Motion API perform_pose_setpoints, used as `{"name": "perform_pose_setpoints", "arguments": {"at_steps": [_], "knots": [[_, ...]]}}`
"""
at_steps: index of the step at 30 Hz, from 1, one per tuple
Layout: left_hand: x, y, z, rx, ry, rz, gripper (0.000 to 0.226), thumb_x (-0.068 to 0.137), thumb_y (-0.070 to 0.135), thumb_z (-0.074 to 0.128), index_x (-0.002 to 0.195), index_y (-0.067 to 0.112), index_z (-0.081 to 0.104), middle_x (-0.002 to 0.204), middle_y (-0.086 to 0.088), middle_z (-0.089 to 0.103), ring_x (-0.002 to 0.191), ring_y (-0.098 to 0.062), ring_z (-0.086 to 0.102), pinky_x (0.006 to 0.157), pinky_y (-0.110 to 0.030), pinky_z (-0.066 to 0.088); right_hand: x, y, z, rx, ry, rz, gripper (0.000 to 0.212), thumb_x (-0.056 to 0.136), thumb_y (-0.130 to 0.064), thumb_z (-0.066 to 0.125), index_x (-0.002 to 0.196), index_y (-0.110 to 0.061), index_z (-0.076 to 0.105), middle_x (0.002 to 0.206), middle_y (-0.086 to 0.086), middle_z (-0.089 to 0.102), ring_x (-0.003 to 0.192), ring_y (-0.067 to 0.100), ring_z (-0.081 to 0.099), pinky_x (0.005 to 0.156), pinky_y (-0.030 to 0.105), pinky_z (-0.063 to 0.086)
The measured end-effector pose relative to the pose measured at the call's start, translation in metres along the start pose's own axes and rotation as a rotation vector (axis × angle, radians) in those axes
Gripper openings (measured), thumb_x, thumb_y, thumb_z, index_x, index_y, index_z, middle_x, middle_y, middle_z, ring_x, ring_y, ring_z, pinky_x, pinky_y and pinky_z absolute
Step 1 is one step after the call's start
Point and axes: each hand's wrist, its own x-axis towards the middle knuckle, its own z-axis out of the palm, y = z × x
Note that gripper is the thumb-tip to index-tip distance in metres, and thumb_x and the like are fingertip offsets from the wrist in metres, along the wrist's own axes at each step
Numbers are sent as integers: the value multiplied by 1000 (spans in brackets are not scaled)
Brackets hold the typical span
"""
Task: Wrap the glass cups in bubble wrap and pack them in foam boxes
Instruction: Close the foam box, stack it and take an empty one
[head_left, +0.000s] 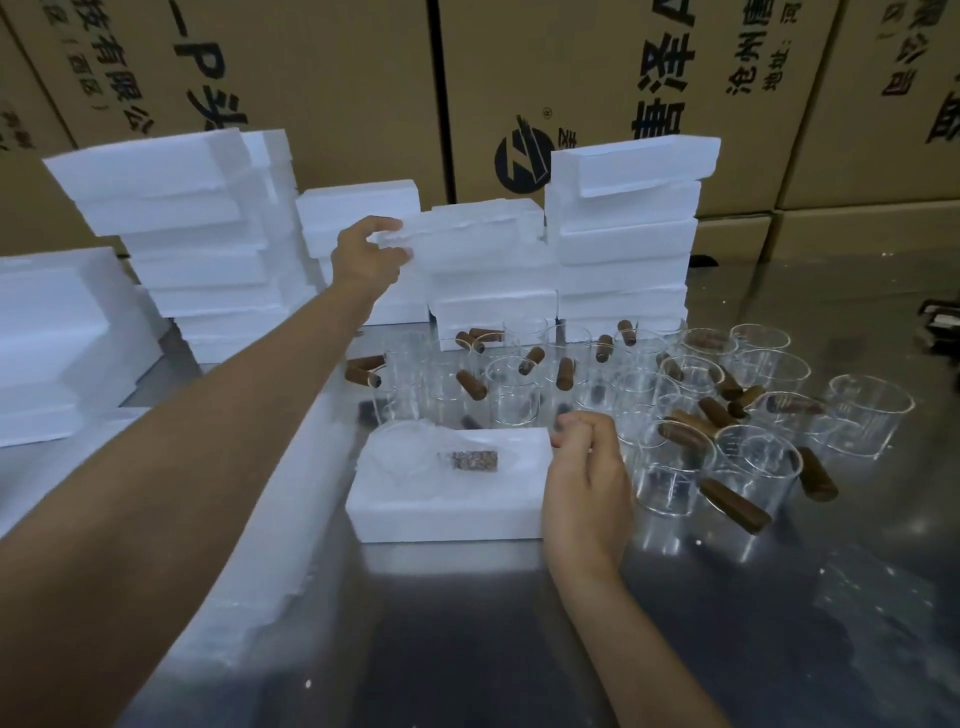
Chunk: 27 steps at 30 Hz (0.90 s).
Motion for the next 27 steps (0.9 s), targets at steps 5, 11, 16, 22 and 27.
{"name": "perform_pose_setpoints", "arguments": {"at_steps": [5,11,16,22,27], "knots": [[-53,18,-52,-6,-72,63,32,85,10,77,116,11,68,91,-11,63,82,-26,63,79,-32,60,-1,-2,-1,56,28,5,29,91,-42,30,91,-34,58,93,-16,64,90,13,58,88,40,47],[-150,26,-98,56,-221,72,31,84,13,78,113,19,72,99,-17,67,90,-34,71,90,-42,58,-3,-3,-4,168,52,9,24,95,-37,34,90,-31,57,92,-12,63,90,12,58,72,32,39],[-215,13,-112,181,-276,81,28,82,22,81,103,39,74,108,22,68,99,-16,70,94,-29,54,-7,-6,-8,223,82,-22,25,94,-36,34,92,-28,58,94,-6,64,96,24,60,85,40,47],[-248,-4,-105,337,-248,112,24,87,33,74,107,45,66,105,25,62,77,7,67,67,3,38,-20,-8,-10,172,8,-237,40,93,-57,32,121,-39,54,122,-22,61,114,-2,55,91,23,43],[-253,-6,-104,444,-238,183,21,92,38,67,110,47,60,90,23,67,74,5,66,64,-2,41,-25,-5,-5,-19,-36,-443,46,90,-57,42,121,-30,61,129,-17,58,119,5,53,95,29,44]]}}
